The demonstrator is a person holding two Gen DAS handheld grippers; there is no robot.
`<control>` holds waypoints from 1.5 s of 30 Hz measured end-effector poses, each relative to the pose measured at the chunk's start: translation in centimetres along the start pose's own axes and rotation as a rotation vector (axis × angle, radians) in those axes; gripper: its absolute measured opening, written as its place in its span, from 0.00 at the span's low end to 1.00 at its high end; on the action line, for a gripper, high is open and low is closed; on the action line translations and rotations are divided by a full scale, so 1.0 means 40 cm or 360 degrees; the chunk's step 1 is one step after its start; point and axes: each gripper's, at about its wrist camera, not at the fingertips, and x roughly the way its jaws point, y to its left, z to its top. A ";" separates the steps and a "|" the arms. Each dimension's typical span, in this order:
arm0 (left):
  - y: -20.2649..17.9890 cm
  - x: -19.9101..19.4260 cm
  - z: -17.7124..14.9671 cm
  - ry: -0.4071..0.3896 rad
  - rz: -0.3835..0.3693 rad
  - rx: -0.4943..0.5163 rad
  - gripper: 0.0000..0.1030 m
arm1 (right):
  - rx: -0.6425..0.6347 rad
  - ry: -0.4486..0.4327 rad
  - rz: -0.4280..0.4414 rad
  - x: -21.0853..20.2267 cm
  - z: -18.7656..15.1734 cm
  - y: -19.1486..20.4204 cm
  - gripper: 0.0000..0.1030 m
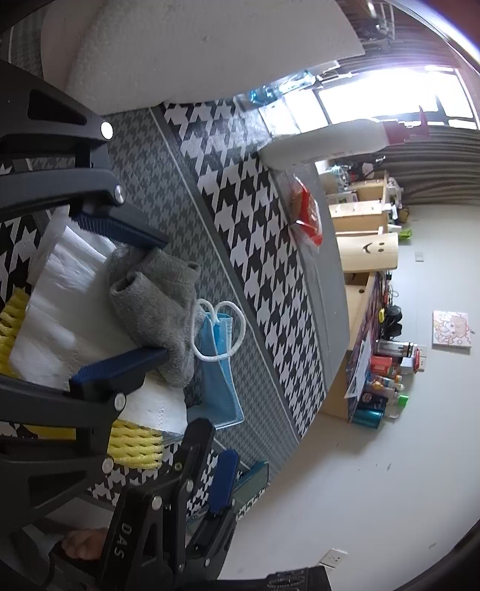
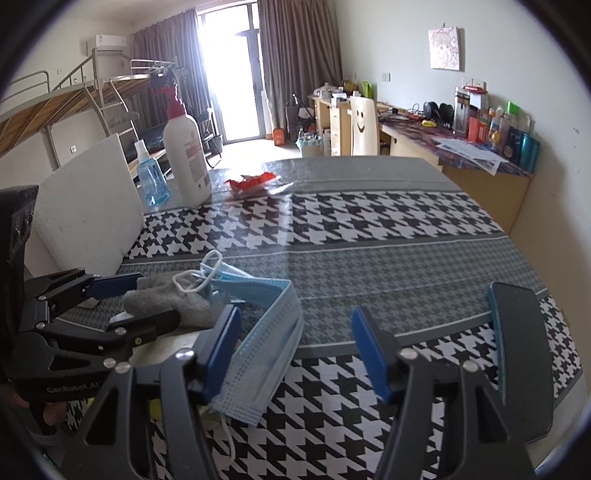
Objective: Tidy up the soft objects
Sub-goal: 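Close the left gripper on the grey cloth while the right gripper grasps the blue mask, then lift the grey cloth and blue mask and carry both toward the foam box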
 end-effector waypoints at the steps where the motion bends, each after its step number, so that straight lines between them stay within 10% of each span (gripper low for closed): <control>1: -0.001 0.000 -0.001 0.0008 -0.0035 0.0001 0.46 | 0.0001 0.0008 0.0001 0.002 -0.003 0.002 0.60; 8: -0.020 -0.005 -0.005 0.0002 -0.0105 0.0045 0.23 | 0.0012 0.0084 0.0015 0.024 -0.010 0.001 0.41; 22: -0.032 -0.077 -0.008 -0.0104 -0.0155 0.0050 0.19 | 0.0041 0.0058 -0.0079 -0.010 -0.007 -0.017 0.13; 37: -0.002 -0.214 -0.015 -0.0287 -0.0085 -0.0026 0.19 | 0.0030 -0.0013 -0.0105 -0.057 0.001 -0.008 0.09; 45: 0.005 -0.244 -0.023 -0.0330 -0.0083 -0.0043 0.19 | 0.0009 0.0081 -0.0126 -0.001 0.000 -0.004 0.33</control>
